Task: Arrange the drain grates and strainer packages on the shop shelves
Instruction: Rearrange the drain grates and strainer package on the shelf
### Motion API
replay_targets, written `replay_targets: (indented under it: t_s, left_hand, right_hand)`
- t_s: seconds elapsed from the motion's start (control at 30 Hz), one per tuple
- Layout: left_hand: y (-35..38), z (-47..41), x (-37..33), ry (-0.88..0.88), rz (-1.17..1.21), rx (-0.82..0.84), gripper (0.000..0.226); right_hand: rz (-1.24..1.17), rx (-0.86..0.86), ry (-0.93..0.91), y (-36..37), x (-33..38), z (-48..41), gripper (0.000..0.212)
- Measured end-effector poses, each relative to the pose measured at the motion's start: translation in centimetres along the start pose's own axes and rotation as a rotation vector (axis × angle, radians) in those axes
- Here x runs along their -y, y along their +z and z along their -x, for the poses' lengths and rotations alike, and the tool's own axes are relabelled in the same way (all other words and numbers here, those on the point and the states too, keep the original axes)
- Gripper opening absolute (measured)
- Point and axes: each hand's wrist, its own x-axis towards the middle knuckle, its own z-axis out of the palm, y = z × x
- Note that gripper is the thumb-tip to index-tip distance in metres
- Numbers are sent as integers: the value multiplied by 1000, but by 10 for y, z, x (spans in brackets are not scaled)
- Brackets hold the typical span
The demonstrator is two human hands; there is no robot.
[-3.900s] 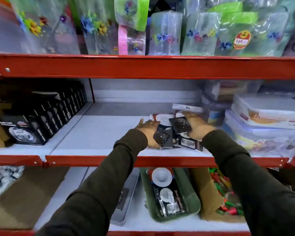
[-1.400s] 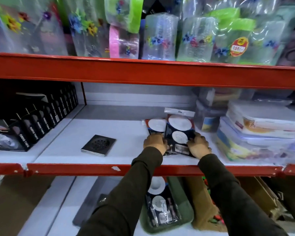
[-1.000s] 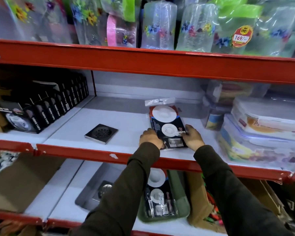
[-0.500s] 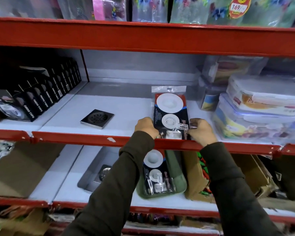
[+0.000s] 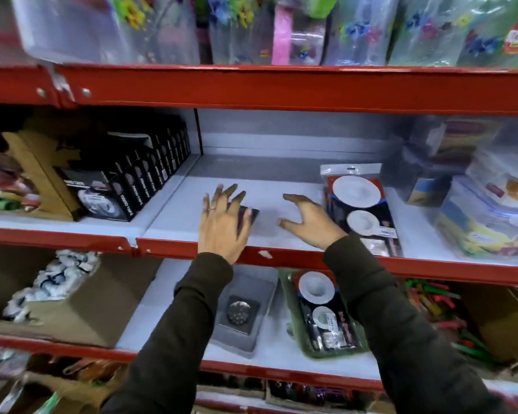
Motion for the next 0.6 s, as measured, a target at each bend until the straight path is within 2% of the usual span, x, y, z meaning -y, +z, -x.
replay_targets:
  t_s: [0.17, 0.23, 0.33, 0.43, 0.6]
  left_hand:
    - [-10, 12, 99, 5, -78, 43, 60]
    - [-7, 9, 121, 29, -102, 75, 64]
    - [-1, 8, 131, 77, -125, 82, 64]
    - [0, 8, 131, 86, -75, 16, 64]
    - [6, 9, 137, 130, -52, -68, 63]
  right_hand:
    - [88, 329, 89, 48, 46, -53, 106]
    - [126, 369, 138, 65, 52, -70, 109]
    - [145, 358, 146, 76, 51, -83, 114]
    - [96, 315, 139, 73, 51, -86, 122]
    - [28, 19, 81, 50, 71, -56, 125]
